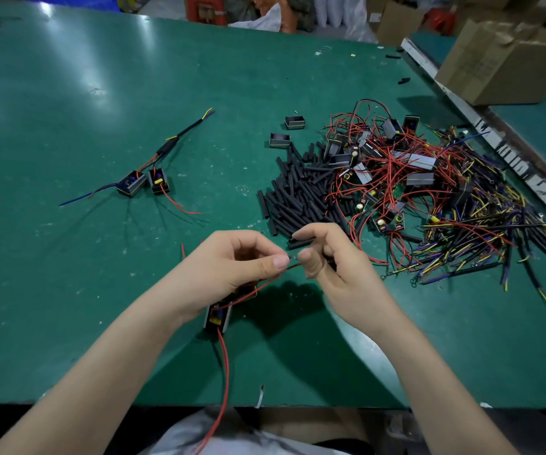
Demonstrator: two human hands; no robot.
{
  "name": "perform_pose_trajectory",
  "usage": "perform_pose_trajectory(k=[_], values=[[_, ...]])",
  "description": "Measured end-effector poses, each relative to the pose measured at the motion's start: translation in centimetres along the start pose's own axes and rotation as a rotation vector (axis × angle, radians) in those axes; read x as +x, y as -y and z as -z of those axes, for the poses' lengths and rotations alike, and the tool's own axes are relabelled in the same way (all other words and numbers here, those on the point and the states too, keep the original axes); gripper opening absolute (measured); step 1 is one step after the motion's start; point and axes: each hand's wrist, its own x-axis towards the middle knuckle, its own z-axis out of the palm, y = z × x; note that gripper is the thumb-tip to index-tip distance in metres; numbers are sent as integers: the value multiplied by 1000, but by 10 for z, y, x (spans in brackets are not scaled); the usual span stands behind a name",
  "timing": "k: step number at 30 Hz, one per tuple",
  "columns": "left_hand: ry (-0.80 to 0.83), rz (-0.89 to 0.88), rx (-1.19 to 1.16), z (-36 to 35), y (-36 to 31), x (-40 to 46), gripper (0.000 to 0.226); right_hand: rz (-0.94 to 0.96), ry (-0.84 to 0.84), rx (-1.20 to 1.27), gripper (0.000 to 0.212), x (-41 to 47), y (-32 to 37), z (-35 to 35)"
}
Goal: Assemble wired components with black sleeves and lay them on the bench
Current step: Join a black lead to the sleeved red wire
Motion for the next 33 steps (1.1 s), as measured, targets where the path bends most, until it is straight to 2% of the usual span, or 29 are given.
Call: perform_pose_trajectory(k=[6, 9, 14, 19, 22, 25, 30, 33], values=[[15, 25, -16, -5, 1, 2, 19, 29, -31, 77, 20, -1, 4, 1], [23, 26, 2, -7, 1, 3, 20, 56, -49, 73, 15, -2, 4, 0], [-72, -21, -29, -11, 2, 1, 22, 89, -91, 43, 17, -6, 3, -2], [-96, -39, -1, -14, 4, -1, 24, 130, -139, -63, 20, -8, 1, -3], [-220, -97, 103, -17, 7, 0, 9, 221, -239, -218, 20, -8, 3, -5], [-308, -144, 219, -19, 9, 1, 11, 311, -312, -324, 23, -6, 5, -6], [-170, -140, 271, -12, 5, 1, 8, 243, -250, -241, 24, -5, 3, 0], [-188, -193, 344, -12, 5, 1, 10, 269, -239, -280, 16, -4, 4, 2]])
